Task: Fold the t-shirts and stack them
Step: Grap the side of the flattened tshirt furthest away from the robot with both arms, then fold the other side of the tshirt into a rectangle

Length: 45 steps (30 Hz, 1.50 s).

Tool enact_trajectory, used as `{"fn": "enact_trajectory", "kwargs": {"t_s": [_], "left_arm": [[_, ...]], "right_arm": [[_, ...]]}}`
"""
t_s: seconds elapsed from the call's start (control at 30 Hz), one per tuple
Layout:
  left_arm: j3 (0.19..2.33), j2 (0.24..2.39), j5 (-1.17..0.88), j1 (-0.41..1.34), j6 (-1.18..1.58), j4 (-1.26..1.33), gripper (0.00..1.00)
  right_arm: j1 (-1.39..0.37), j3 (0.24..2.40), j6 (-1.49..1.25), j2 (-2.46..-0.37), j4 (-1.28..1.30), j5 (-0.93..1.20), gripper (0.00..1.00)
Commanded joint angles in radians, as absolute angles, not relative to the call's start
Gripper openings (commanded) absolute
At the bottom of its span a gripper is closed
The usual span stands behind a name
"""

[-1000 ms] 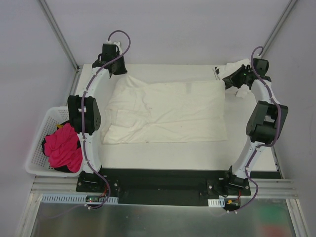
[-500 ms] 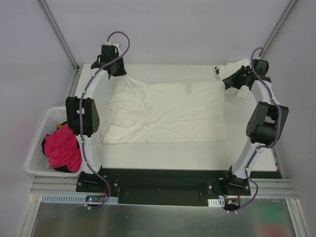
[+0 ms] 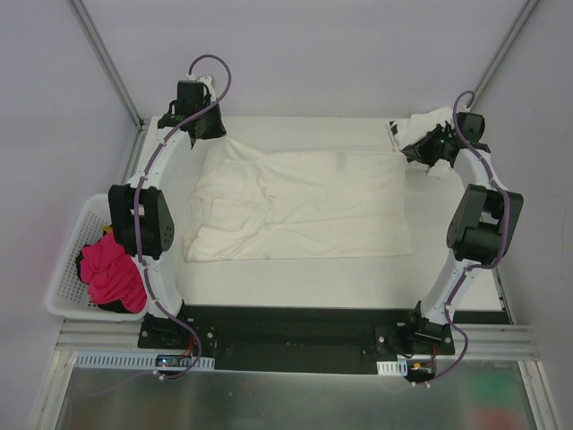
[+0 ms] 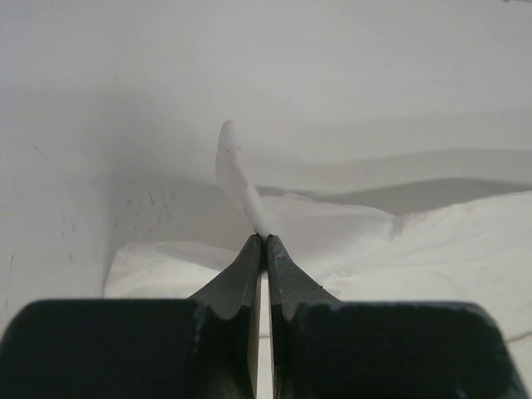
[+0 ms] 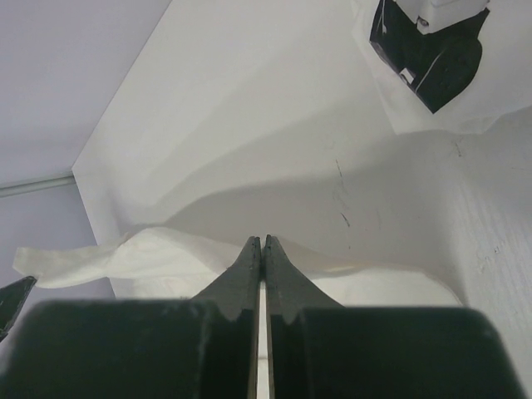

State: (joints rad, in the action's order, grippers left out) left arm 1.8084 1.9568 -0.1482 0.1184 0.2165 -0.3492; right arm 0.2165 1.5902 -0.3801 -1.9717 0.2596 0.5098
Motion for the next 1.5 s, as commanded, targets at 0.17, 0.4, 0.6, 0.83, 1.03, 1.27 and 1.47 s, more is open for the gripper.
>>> {"fn": "enact_trajectory", "kwargs": {"t_s": [0.17, 0.4, 0.6, 0.83, 1.03, 1.27, 1.47], "left_arm": [[1.718, 1.839, -0.146, 0.129, 0.212, -0.354, 0.0], [1.672, 1.807, -0.146, 0.13, 0.207, -0.356, 0.0], [1.663, 1.787, -0.152, 0.132, 0.209, -0.362, 0.0], [1.606, 1.74, -0.149, 0.141, 0.218, -0.37, 0.0], [1.556, 1.698, -0.161, 0.15, 0.229, -0.371, 0.0], [1.519, 1.675, -0.155, 0.156, 0.232, -0.37, 0.0], [1.476, 1.651, -0.155, 0.16, 0.239, -0.368, 0.0]], "right_arm": [[0.233, 1.542, -0.388, -1.859, 0.21, 0.522, 0.01], [0.244, 1.523, -0.393, -1.842, 0.207, 0.523, 0.01], [0.247, 1.499, -0.397, -1.827, 0.201, 0.525, 0.01], [0.249, 1.459, -0.403, -1.804, 0.178, 0.529, 0.01], [0.255, 1.444, -0.411, -1.781, 0.167, 0.534, 0.01], [0.264, 1.408, -0.42, -1.759, 0.153, 0.541, 0.01], [0.264, 1.378, -0.425, -1.744, 0.149, 0.549, 0.01]]}}
